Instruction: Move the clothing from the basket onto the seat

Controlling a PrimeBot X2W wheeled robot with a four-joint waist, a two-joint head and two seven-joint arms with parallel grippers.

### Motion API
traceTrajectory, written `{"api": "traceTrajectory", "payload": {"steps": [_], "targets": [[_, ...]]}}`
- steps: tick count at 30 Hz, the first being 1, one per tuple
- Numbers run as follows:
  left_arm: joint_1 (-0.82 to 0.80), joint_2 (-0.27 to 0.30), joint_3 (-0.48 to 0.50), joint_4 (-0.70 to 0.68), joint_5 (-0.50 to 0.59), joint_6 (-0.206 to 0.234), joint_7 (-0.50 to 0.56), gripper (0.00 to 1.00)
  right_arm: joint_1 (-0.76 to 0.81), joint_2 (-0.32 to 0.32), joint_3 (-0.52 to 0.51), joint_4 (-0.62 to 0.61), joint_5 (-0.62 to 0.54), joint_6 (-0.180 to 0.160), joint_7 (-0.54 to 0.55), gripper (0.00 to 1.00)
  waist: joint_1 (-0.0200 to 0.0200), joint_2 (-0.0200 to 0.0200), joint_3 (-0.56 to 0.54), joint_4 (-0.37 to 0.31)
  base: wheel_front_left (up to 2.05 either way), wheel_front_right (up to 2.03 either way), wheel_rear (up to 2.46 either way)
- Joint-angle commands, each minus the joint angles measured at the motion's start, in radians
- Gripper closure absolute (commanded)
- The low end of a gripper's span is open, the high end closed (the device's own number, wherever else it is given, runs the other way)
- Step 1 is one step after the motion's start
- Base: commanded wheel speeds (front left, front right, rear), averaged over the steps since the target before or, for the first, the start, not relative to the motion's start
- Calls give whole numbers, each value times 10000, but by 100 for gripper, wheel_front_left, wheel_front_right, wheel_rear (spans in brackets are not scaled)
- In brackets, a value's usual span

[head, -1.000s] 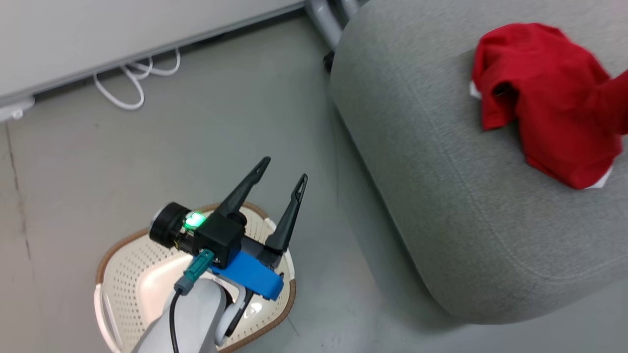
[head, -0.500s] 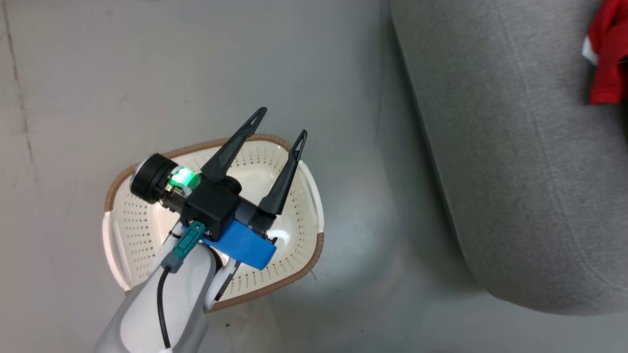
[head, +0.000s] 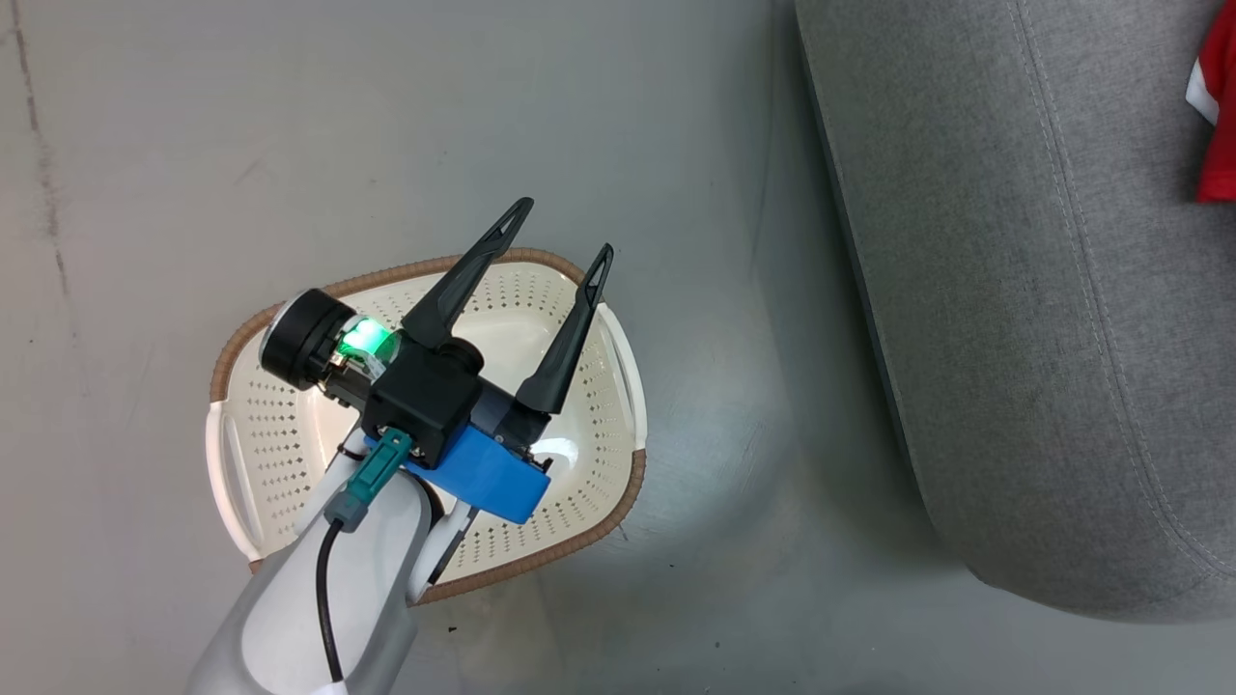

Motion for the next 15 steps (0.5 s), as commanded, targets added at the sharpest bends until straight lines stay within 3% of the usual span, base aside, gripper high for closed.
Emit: {"api": "traceTrajectory", "payload": {"steps": [1, 15], "targets": [[-67, -26, 20, 13, -31, -13, -29, 0, -122, -65, 43, 87, -42, 1, -22, 0, -1, 0, -61, -13, 0, 0, 0], [298, -328, 10, 331, -367, -13, -29, 0, 658, -153, 737, 110, 281, 1, -278, 0, -1, 0, -1250, 160, 0, 0, 0]]}}
